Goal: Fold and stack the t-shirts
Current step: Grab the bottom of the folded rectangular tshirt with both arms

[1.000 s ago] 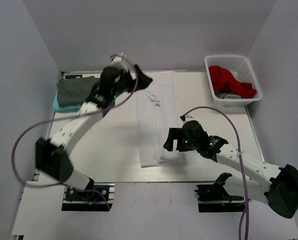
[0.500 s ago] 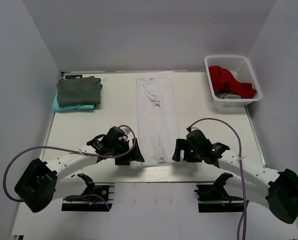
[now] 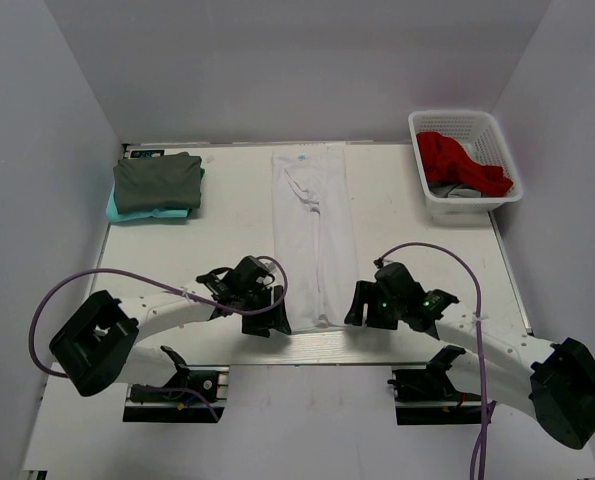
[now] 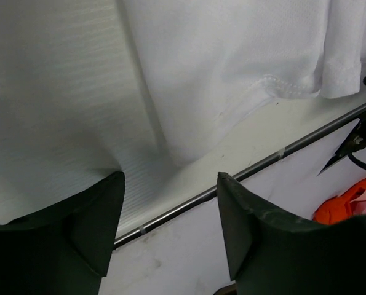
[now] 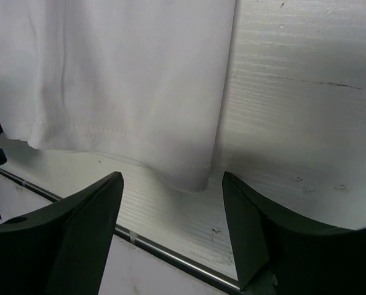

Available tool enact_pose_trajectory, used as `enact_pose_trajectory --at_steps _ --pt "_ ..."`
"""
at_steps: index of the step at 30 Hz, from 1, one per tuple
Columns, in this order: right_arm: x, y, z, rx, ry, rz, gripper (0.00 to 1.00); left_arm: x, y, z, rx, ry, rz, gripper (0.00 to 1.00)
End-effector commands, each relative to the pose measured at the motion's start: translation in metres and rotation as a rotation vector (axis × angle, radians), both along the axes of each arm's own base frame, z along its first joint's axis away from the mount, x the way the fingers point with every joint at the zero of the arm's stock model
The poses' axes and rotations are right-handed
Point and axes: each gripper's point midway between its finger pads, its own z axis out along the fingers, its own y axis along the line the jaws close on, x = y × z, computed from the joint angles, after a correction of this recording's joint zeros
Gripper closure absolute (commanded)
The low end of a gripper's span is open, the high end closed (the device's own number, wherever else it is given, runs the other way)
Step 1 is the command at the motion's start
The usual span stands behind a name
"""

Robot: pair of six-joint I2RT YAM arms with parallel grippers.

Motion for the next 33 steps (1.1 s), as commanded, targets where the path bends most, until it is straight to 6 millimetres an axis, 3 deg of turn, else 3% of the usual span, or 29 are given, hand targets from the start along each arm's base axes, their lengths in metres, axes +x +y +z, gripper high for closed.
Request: enact_pose_trajectory --at_steps 1,13,15,16,17,19,20,24,29,33 --pt "-0.005 0.006 -0.002 0.044 0.029 0.008 0.29 0.001 0.002 -0.011 0.066 -0.012 -0.020 0.30" --pt "0.002 -0.006 -0.017 -0.009 0.021 -0.061 0.48 0.004 0.004 -0.030 0.186 -0.018 -0.047 0.56" --pt "0.002 -0.008 -0.019 -0.020 0.025 -0.066 0.55 0.006 0.002 -0.032 0.188 -0.017 -0.047 0.62" --pt "0.004 -0.008 -0.020 -0.023 0.018 -0.073 0.65 0.005 0.003 -0.035 0.195 -0.010 -0.048 0.65" --pt "0.003 -0.009 -0.020 -0.026 0.019 -0.069 0.72 0.005 0.003 -0.035 0.195 -0.010 -0.048 0.80" --pt "0.003 -0.008 -0.019 -0.024 0.017 -0.067 0.82 0.008 0.000 -0.029 0.185 -0.019 -0.047 0.98" --pt "0.005 -0.007 -0.015 -0.015 0.009 -0.068 0.90 0.009 -0.001 -0.027 0.178 -0.026 -0.047 1.00" --pt "0.014 0.000 0.006 0.015 -0.069 -0.022 0.99 0.022 -0.017 -0.002 0.104 -0.092 -0.040 1.00" --pt "0.038 0.002 0.034 -0.012 -0.158 -0.045 1.00 0.043 -0.039 0.031 0.008 -0.183 -0.017 1.00" --pt "0.059 0.008 0.057 -0.008 -0.218 -0.081 1.00 0.063 -0.040 0.049 0.008 -0.233 0.029 1.00"
